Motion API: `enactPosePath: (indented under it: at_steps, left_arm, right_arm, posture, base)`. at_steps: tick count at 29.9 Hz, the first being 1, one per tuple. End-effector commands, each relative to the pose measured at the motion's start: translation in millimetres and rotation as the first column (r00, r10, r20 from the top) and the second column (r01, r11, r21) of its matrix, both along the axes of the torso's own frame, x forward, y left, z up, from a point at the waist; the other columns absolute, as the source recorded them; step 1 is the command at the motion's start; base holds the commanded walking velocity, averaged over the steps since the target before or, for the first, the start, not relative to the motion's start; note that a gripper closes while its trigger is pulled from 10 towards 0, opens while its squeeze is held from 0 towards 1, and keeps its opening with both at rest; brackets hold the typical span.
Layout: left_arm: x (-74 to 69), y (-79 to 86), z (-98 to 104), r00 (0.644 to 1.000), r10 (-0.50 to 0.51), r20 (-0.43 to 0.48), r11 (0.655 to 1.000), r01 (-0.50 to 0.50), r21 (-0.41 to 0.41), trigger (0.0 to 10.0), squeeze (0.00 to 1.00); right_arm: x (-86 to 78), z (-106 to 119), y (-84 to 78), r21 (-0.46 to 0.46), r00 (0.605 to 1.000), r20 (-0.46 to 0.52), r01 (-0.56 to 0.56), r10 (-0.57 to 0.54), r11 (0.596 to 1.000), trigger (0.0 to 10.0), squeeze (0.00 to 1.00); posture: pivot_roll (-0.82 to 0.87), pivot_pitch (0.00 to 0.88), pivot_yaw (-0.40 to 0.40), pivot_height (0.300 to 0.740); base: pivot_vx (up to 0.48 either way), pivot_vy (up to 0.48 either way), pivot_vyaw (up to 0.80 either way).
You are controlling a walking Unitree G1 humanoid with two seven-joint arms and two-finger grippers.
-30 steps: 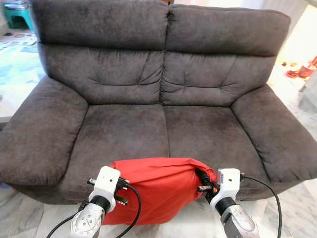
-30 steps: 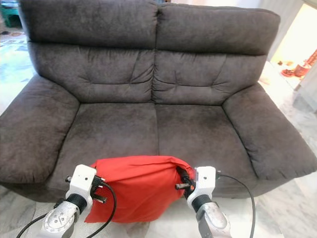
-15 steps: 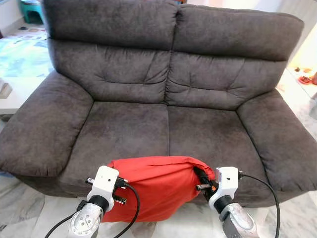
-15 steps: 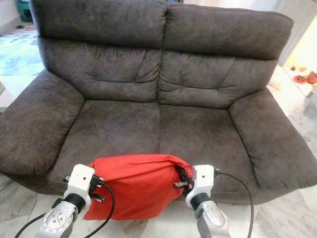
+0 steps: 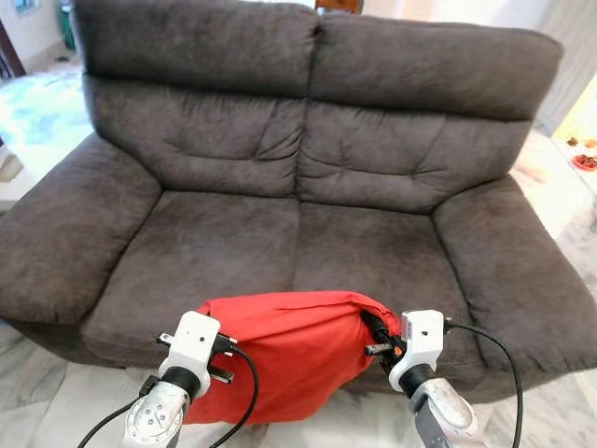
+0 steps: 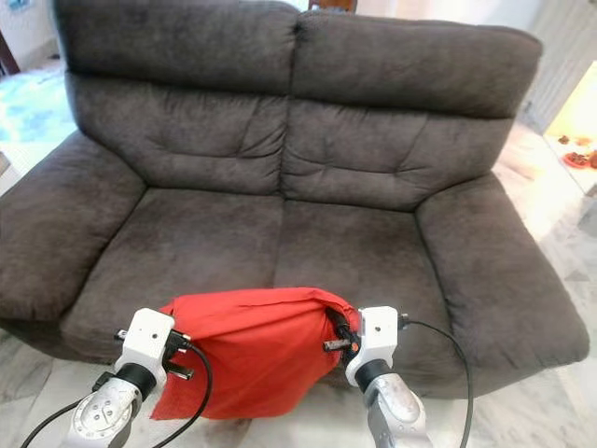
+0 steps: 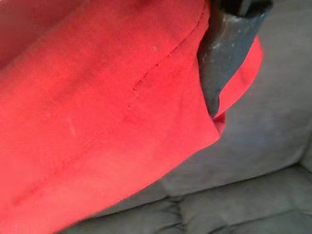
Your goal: Move the pillow to the sofa from floor
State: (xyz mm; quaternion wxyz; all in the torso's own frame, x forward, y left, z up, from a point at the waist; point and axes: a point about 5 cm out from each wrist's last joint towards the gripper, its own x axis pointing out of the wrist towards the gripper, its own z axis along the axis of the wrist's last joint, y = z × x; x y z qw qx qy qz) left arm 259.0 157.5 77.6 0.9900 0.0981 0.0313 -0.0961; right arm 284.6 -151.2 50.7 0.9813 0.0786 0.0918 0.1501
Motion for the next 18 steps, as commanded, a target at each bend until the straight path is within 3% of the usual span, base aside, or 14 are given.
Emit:
enactPosePath:
  at_steps: [1,13,18]
  left_arm:
    - [3.4,-0.8,18.2,0.994,-0.011,0.105,1.000,0.012,-0.007,10.0,0.00]
    - [3.5,-2.7,18.1,0.994,-0.022,0.104,1.000,0.023,-0.011,10.0,0.00]
    - [3.2,-1.7,18.3,0.994,-0.018,0.105,1.000,0.019,-0.010,10.0,0.00]
  right_arm:
    - [5.0,10.0,-10.5,0.000,0.997,0.052,0.053,-0.053,0.999,10.0,0.00]
    - [6.5,10.6,-9.8,-0.008,0.997,0.059,0.044,-0.044,0.999,10.0,0.00]
    - [6.4,11.1,-8.9,0.001,0.997,0.065,0.045,-0.045,0.999,10.0,0.00]
  posture:
    - [0.07,0.105,-0.056,0.740]
    - [0.07,0.103,-0.056,0.740]
    - [0.07,0.109,-0.057,0.740]
  base:
    - [0.000,-0.277,0.00]
    - [0.000,-0.280,0.00]
    - [0.000,-0.280,-0.64]
